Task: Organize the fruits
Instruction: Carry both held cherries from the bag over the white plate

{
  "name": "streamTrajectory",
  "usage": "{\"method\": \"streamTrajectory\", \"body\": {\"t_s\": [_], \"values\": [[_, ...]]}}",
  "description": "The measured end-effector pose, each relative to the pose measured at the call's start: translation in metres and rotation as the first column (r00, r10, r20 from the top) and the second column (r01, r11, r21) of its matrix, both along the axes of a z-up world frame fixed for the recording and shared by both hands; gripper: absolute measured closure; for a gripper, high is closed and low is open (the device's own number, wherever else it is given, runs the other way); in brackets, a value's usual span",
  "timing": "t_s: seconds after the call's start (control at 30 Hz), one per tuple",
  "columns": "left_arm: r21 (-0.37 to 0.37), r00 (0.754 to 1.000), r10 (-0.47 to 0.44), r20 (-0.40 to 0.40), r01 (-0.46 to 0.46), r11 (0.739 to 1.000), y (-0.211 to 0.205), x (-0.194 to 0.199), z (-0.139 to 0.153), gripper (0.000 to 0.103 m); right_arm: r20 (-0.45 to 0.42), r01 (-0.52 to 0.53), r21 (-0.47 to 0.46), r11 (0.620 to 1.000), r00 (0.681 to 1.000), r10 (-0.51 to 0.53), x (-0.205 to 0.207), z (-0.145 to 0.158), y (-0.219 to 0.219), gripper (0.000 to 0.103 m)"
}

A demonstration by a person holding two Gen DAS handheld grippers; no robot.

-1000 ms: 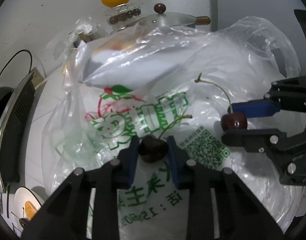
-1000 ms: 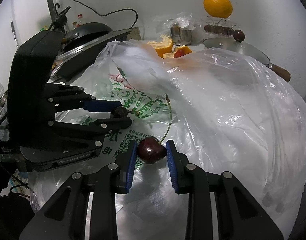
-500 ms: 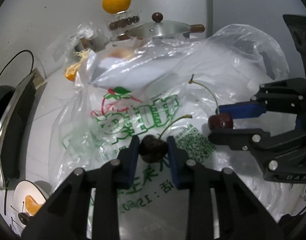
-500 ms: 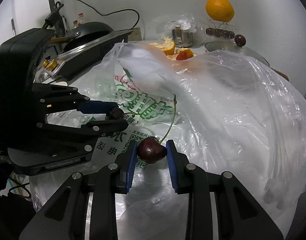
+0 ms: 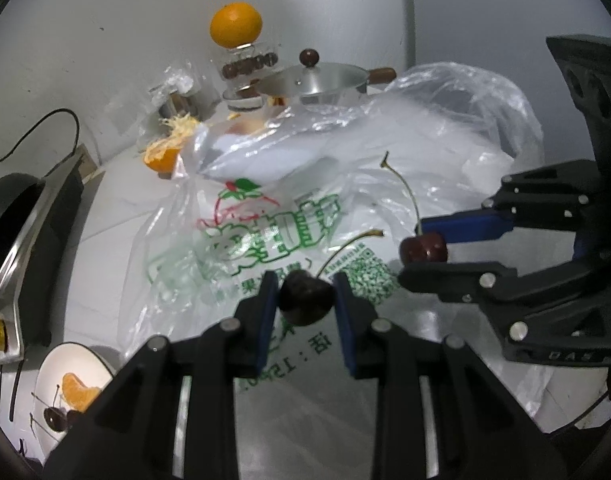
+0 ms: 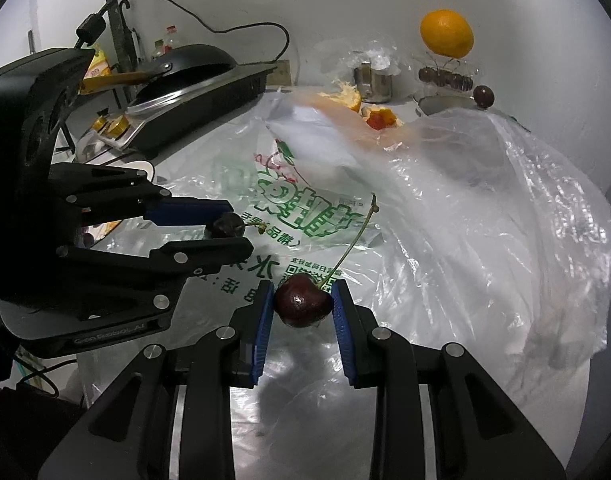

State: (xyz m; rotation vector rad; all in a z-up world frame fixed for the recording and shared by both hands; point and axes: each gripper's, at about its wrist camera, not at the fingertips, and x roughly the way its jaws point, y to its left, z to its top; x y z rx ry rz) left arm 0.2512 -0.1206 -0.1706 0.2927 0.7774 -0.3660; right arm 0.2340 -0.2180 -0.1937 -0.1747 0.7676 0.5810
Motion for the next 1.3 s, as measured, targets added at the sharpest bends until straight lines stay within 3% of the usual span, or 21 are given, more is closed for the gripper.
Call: {"method": "streamTrajectory", "body": {"t_s": [0.63, 1.3], "values": [[-0.064, 0.996, 0.050, 0.078, -0.045, 0.997, 0.037, -0.051, 0.037, 0.074, 0.060, -0.011, -0.019, 1.000, 0.998, 0.012, -0.039, 0.028, 0.022, 0.072], [-0.141, 0.978, 0.161, 0.135, -0.142, 0.980, 0.120, -0.101, 0.057, 0.074, 0.103, -0.069, -0.054, 0.996, 0.992, 0.074, -0.067, 0.045, 0.086, 0.072]]}}
